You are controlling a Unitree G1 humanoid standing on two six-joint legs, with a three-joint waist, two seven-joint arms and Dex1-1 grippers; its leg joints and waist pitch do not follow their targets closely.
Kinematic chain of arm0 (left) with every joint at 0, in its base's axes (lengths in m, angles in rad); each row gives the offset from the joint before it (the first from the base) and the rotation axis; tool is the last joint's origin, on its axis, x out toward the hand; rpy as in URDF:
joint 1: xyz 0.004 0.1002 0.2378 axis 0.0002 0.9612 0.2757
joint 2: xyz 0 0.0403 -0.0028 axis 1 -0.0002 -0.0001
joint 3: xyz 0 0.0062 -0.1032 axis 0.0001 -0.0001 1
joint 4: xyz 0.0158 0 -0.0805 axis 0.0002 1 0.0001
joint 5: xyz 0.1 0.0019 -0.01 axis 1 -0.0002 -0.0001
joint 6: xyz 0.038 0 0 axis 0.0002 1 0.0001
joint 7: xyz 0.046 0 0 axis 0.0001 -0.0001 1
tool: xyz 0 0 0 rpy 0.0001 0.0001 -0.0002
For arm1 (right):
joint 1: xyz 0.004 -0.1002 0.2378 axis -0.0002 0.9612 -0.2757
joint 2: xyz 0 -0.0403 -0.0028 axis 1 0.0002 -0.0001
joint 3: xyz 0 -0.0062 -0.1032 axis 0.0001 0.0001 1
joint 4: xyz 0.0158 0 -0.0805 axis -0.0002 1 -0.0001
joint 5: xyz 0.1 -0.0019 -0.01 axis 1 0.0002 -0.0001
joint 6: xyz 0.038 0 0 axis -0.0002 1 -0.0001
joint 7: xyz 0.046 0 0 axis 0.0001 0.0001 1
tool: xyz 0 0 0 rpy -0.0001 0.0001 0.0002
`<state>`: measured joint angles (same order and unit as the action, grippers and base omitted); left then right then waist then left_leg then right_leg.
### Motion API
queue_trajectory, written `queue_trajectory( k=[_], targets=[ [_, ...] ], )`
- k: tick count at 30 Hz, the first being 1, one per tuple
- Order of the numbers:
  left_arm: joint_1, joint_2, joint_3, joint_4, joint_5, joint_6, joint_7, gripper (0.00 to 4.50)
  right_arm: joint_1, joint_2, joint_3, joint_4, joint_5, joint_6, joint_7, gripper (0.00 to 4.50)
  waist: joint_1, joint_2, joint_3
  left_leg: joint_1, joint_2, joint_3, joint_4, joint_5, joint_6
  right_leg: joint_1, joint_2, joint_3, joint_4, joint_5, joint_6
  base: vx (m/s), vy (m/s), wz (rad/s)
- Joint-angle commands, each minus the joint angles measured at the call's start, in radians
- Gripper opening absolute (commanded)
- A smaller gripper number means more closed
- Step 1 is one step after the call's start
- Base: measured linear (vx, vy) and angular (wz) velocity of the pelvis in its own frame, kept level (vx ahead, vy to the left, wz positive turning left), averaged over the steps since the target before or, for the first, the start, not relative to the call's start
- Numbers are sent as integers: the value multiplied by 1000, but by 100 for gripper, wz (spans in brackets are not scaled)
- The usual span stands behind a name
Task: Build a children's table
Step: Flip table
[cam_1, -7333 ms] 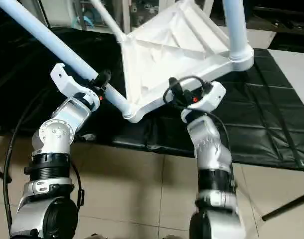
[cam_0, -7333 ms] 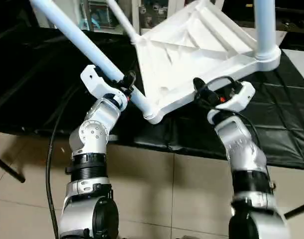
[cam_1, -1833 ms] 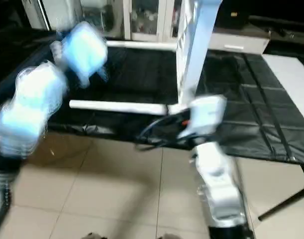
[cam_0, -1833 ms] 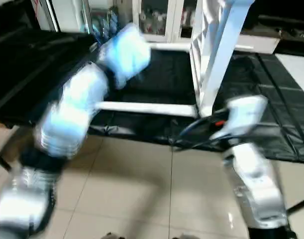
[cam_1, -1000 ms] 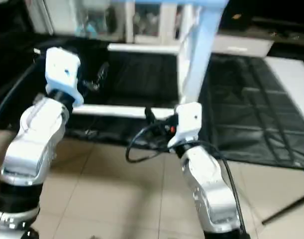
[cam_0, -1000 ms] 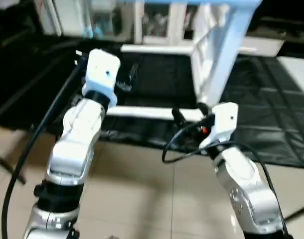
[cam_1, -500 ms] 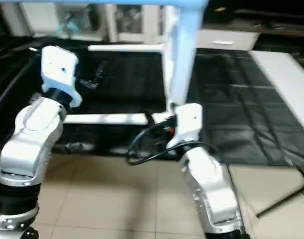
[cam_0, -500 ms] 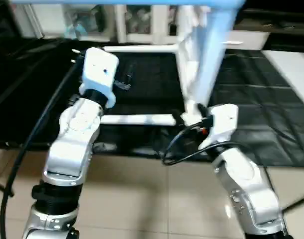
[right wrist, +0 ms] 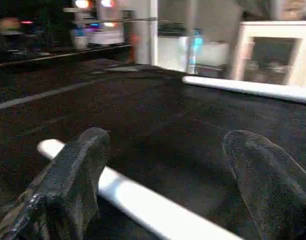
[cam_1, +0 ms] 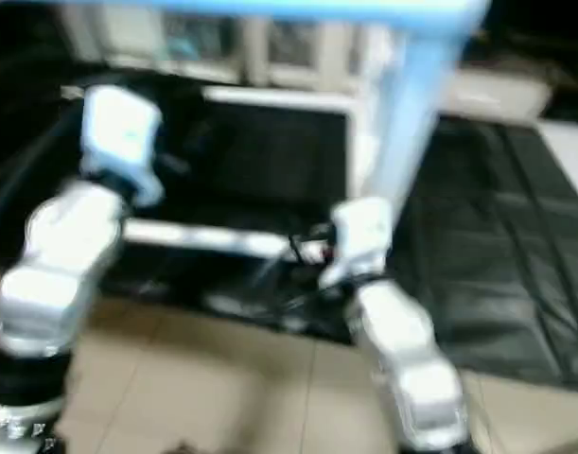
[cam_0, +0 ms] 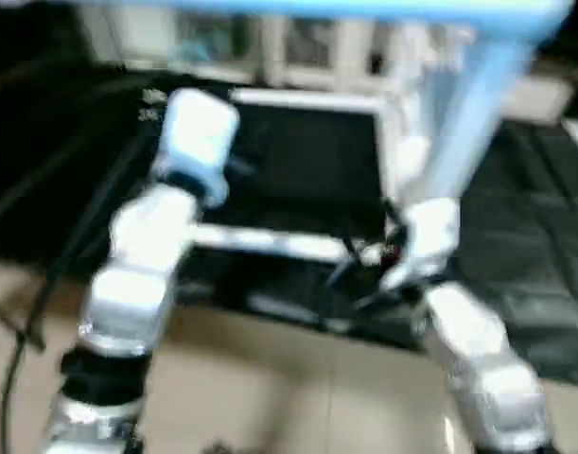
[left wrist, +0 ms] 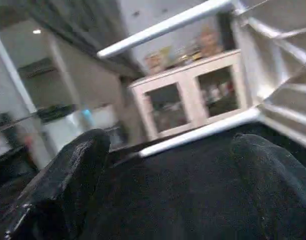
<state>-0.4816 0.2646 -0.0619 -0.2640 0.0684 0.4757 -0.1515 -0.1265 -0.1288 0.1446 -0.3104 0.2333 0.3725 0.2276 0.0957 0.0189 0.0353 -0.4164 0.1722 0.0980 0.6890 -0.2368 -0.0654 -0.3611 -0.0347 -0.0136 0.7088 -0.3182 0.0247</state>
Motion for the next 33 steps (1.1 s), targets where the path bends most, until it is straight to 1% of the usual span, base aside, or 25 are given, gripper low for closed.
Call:
queue_trajectory(
  k=[1,2,3,5,6,7,8,9,10,11,12,13,14,16,19,21,22,23,24,25,27,28,29,31,33],
  targets=[
    [-4,-10,-13,-11,-6,5,-20,438,5,-12,-19,-21,2,20,3,403,-1,2,-64,40,44,8,-83,229,44,34,-79,31,-70,426,-195,-124,42,-4],
    [-4,-9,-10,-11,-11,5,-26,438,4,-14,-17,-26,2,25,4,403,-7,-2,-52,48,45,19,-105,49,-2,29,-79,31,-90,305,-193,-143,40,5],
    [-4,-9,-9,-11,-16,6,-30,438,3,-15,-15,-28,1,28,4,403,-13,-4,-49,51,44,21,-115,-28,-18,31,-79,30,-98,233,-192,-143,40,5],
    [-5,-9,-7,-9,-25,10,-42,438,4,-19,-12,-33,1,31,6,403,-31,1,-33,65,43,26,-153,-275,-70,24,-79,28,-134,-84,-162,-131,33,-2],
    [-8,-7,-6,-6,-37,17,-56,438,4,-21,-12,-35,1,32,6,403,-37,0,-23,73,43,26,-163,-371,-88,13,-85,28,-153,-236,-135,-126,31,-5],
    [-12,-2,-7,-5,-50,18,-76,438,5,-22,-12,-36,1,32,7,403,-42,-3,-16,80,41,25,-164,-424,-97,5,-89,29,-166,-318,-121,-130,30,-4],
    [-17,8,-12,-2,-58,15,-95,438,5,-22,-13,-36,1,32,7,403,-50,-7,-19,83,37,21,-165,-454,-103,5,-93,29,-177,-394,-99,-116,28,-7],
    [-22,21,-20,0,-57,9,-110,438,6,-21,-15,-37,0,33,7,403,-53,-6,-20,79,37,20,-168,-448,-103,8,-95,30,-179,-400,-93,-116,28,-7],
    [-30,44,-36,4,-52,-1,-139,438,6,-20,-15,-36,-1,34,7,403,-58,-7,-25,69,36,17,-174,-412,-96,17,-96,27,-179,-368,-84,-85,26,-14],
    [-52,110,-77,19,3,-63,-183,438,6,-22,-16,-36,-2,36,8,403,-63,-7,-30,61,37,16,-179,-368,-90,21,-91,26,-173,-291,-87,-61,21,-17],
    [-52,110,-77,19,3,-63,-183,438,6,-22,-16,-36,-2,36,8,403,-63,-7,-30,61,37,16,-179,-368,-90,21,-91,26,-173,-291,-87,-61,21,-17],
    [-73,176,-114,26,60,-107,-223,438,5,-25,-13,-37,-2,40,11,403,-71,-12,-33,53,38,18,-181,-327,-77,20,-86,24,-168,-217,-94,-56,12,-15],
    [-76,183,-117,26,66,-109,-227,438,5,-25,-13,-37,-2,40,12,403,-73,-9,-33,58,38,21,-178,-342,-78,10,-86,25,-168,-237,-101,-56,9,-11],
    [-102,243,-138,30,106,-122,-271,438,0,-29,-12,-37,-1,46,16,403,-75,-20,-32,55,38,23,-177,-342,-74,6,-89,25,-173,-274,-105,-28,5,-5],
    [-128,275,-135,29,116,-140,-295,438,-4,-27,-11,-33,-1,46,17,403,-71,-15,-37,45,38,26,-173,-277,-70,5,-91,26,-165,-217,-120,0,0,0],
    [-151,296,-134,41,123,-165,-304,438,-7,-21,-3,-27,-4,43,15,403,-67,-10,-36,50,38,30,-171,-281,-72,-4,-89,28,-164,-197,-130,0,0,0],
    [-167,306,-135,52,124,-176,-312,438,-8,-17,2,-24,-8,38,14,403,-61,-2,-37,53,37,30,-170,-286,-73,-6,-90,29,-164,-198,-135,0,0,0],
    [-182,314,-139,66,129,-191,-316,438,-10,-14,5,-21,-10,33,14,403,-61,-6,-38,55,38,32,-168,-286,-75,-10,-87,30,-164,-186,-138,0,0,0],
    [-203,319,-142,89,135,-208,-314,438,-11,-10,8,-17,-13,27,12,403,-59,-1,-40,52,37,30,-169,-277,-76,-6,-88,30,-160,-170,-141,0,0,0],
    [-222,322,-145,109,144,-224,-311,438,-12,-7,10,-13,-14,22,11,403,-58,-4,-41,49,37,31,-169,-256,-79,-4,-86,29,-157,-130,-145,0,0,0],
    [-284,331,-154,172,180,-274,-308,438,-12,4,9,-3,-13,13,8,403,-53,-2,-45,46,37,32,-166,-204,-77,3,-86,28,-149,-46,-154,0,0,0],
    [-284,331,-154,172,180,-274,-308,438,-12,4,9,-3,-13,13,8,403,-53,-2,-45,46,37,32,-166,-204,-77,3,-86,28,-149,-46,-154,0,0,0],
    [-320,338,-157,199,206,-303,-296,438,-14,9,11,3,-14,10,7,403,-51,-11,-50,39,37,32,-163,-130,-70,13,-86,25,-139,61,-163,0,0,0],
    [-356,342,-158,226,223,-327,-286,438,-16,15,15,9,-15,6,7,403,-45,-3,-56,44,35,34,-158,-101,-68,10,-82,24,-130,144,-176,0,0,0],
    [-401,352,-166,268,262,-385,-247,438,-23,19,20,16,-18,3,10,403,-42,0,-62,42,34,35,-151,-42,-59,15,-80,22,-122,250,-181,0,0,0]
  ],
)
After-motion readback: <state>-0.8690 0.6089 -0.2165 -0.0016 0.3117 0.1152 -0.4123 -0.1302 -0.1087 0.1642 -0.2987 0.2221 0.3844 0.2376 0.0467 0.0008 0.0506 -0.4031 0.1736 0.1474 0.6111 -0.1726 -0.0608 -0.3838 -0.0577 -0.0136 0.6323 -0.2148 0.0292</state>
